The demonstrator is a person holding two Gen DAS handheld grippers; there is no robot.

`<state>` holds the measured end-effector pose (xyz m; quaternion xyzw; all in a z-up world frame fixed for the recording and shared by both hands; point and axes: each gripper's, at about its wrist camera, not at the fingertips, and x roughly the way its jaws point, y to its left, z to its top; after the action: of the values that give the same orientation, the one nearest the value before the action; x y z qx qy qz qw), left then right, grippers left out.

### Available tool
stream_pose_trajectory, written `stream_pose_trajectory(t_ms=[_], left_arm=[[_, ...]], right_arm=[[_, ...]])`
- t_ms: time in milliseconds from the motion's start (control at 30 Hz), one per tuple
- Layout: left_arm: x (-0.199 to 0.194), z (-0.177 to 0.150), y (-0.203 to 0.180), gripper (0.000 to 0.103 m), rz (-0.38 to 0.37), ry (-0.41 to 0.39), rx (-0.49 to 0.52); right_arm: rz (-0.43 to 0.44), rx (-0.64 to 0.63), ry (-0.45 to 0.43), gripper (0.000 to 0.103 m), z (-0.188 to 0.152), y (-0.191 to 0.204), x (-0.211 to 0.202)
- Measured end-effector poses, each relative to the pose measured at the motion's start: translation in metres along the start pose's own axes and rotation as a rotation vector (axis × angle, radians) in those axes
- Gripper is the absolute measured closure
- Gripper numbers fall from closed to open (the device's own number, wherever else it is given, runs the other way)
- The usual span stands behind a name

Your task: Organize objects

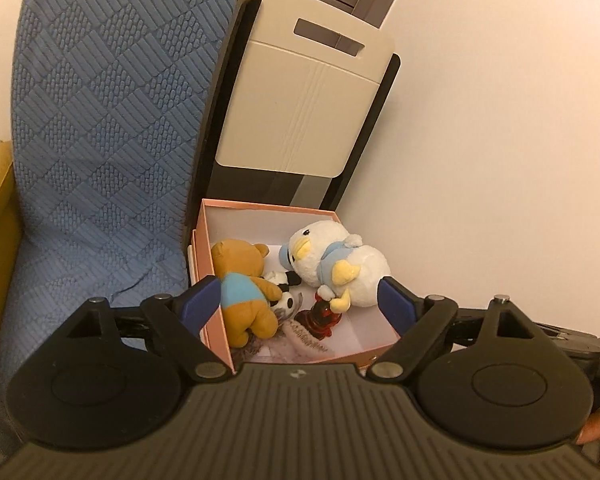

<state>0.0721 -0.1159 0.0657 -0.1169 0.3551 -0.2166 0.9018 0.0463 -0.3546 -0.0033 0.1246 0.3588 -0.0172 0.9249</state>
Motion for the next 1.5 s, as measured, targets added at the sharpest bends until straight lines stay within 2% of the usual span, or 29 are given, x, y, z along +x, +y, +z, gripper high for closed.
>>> stream_pose_trajectory(t_ms=[300, 667, 1500], left_arm=[[-0.012, -0.024, 0.011, 0.006, 0.003, 0.013, -0.02], [-0.005, -0.039, 0.013, 0.004, 0.021, 0.027, -0.018], [0.008, -0.051, 0.009, 0.004, 0.06, 0.048, -0.003]], right_arm=[[-0.02, -0.002, 0.025, 0.018, -0.038, 0.014, -0.008], [-0.035, 0.01, 0.03, 0.018, -0.061, 0.014, -0.007], [-0.04, 0.029, 0.037, 0.018, -0.063, 0.011, 0.0]])
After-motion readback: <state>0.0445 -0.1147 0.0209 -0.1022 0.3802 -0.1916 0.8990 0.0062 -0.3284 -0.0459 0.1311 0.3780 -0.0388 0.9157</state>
